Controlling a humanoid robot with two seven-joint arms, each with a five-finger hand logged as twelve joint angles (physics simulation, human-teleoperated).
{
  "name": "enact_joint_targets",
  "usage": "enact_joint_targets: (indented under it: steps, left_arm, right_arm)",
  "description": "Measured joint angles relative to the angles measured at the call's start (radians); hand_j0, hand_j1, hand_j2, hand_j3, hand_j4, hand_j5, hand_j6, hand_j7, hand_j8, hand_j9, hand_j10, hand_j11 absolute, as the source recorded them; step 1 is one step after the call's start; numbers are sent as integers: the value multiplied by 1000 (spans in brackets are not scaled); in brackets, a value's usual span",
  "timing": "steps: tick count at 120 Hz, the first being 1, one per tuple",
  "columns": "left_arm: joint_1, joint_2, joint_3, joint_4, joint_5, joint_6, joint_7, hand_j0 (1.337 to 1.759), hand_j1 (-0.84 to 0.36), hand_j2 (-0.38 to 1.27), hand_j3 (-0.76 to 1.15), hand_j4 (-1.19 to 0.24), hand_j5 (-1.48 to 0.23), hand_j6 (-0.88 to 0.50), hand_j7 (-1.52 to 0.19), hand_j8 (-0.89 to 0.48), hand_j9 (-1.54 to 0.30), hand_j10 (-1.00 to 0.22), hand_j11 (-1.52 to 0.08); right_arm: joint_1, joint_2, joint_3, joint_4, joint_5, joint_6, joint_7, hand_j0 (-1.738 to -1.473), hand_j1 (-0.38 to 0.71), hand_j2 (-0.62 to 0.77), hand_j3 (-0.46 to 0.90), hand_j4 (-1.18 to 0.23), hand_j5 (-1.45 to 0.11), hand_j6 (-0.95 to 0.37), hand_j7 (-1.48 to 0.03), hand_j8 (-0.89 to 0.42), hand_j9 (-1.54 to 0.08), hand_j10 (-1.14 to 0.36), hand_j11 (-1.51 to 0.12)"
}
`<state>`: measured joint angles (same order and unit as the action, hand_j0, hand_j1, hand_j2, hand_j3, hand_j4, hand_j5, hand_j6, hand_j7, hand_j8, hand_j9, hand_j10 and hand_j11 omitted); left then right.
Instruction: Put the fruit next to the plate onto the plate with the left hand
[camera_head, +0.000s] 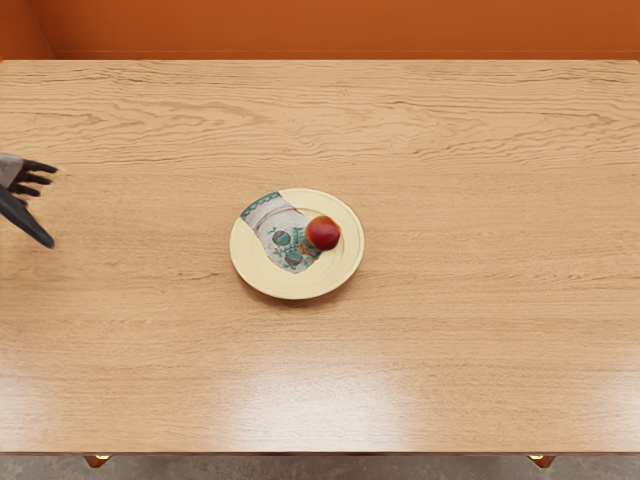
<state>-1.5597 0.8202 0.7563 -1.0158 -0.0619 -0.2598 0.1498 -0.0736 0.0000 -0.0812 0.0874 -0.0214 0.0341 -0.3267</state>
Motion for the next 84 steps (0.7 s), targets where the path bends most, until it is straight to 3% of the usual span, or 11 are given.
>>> enact_joint_targets:
  steps: [9,21,32,41,84]
  left_arm:
    - [136,3,-142,95,44,-85,4,1658,321,9,0,-25,-32,-24,-32,-25,-32,-25,-32]
    - [122,53,-284,154,86,-178,18,1658,325,6,0,-22,-27,-21,-27,-22,-27,-22,-27]
    - [127,106,-406,172,101,-262,73,1658,328,5,0,-19,-24,-19,-24,-20,-24,-19,-24]
    - [144,113,-478,178,103,-297,97,1658,329,4,0,-18,-22,-18,-22,-18,-22,-18,-22]
    - [147,112,-560,184,101,-327,119,1658,332,3,0,-17,-19,-17,-19,-17,-19,-16,-19]
  right_arm:
    - [0,0,0,0,0,0,0,-1658,-349,0,0,0,0,-1,0,0,0,0,0]
    - [0,0,0,0,0,0,0,-1658,-349,0,0,-1,0,-1,0,-1,0,-1,0]
    - [0,0,0,0,0,0,0,-1658,-349,0,0,-1,0,-1,0,-1,0,0,0]
    - [0,0,0,0,0,0,0,-1658,-349,0,0,0,0,-1,0,-1,0,0,0]
    - [0,0,0,0,0,1,0,-1658,-349,0,0,-1,0,-1,0,-1,0,0,0]
